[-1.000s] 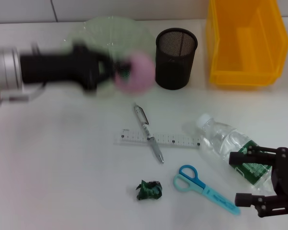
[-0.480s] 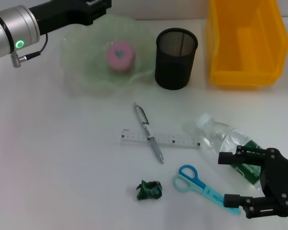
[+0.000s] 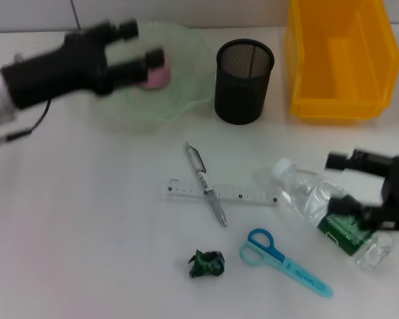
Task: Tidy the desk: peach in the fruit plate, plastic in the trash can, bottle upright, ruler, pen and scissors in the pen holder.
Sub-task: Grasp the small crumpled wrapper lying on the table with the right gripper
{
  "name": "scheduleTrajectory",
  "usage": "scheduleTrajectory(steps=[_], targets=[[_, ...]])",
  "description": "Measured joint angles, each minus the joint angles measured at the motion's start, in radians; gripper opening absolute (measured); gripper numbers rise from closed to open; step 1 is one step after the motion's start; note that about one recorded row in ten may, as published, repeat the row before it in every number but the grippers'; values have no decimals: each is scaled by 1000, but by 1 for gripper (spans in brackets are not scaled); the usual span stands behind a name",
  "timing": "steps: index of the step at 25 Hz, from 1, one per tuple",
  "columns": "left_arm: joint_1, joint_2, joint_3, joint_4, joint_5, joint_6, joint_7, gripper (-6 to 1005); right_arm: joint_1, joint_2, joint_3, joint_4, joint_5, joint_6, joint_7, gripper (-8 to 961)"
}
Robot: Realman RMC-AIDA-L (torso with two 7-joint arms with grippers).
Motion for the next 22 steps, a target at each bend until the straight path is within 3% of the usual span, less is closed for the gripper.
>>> scheduleTrajectory(steps=[3,5,6,7,8,9,10,11,12,14,15,16,17,19,20,22], targets=[[62,14,0,-2,55,134,30,757,18,-14,21,-63,9,-16,110,816],[126,20,-5,-8,103,216,74,785,52,-23,-4,-224,12,-27,277,816],[126,20,-5,-8,103,216,74,798,52,-23,-4,-224,12,-27,277,816],[139,21,-5,-8,112,231,84,812,71,-23,-73,-378,-5,-28,414,816],[167,23,-5,-8,128,253,98,812,71,-23,-73,-378,-5,-28,414,816],[179,23,-5,-9,137,262,103,812,80,-23,-117,-457,-17,-28,473,816],[198,24,-5,-10,158,278,109,812,100,-20,-216,-631,-50,-30,600,816],[198,24,-5,-10,158,278,109,812,100,-20,-216,-631,-50,-30,600,816],[207,25,-6,-12,169,283,109,812,121,-14,-328,-799,-86,-37,710,816],[217,25,-7,-13,181,287,109,812,131,-12,-371,-862,-103,-37,754,816],[222,25,-7,-16,184,288,110,812,166,-8,-482,-1002,-167,-37,855,815],[222,25,-7,-16,184,288,110,812,166,-8,-482,-1002,-167,-37,855,815],[224,25,-7,-17,185,288,110,812,201,-7,-576,-1078,-227,-37,937,815],[224,25,-7,-17,185,288,110,812,219,-6,-626,-1107,-260,-37,971,815],[226,25,-7,-18,185,286,110,812,256,3,-737,-1140,-329,-38,1019,815],[226,25,-7,-21,186,284,110,812,268,10,-776,-1146,-354,-39,1027,814]])
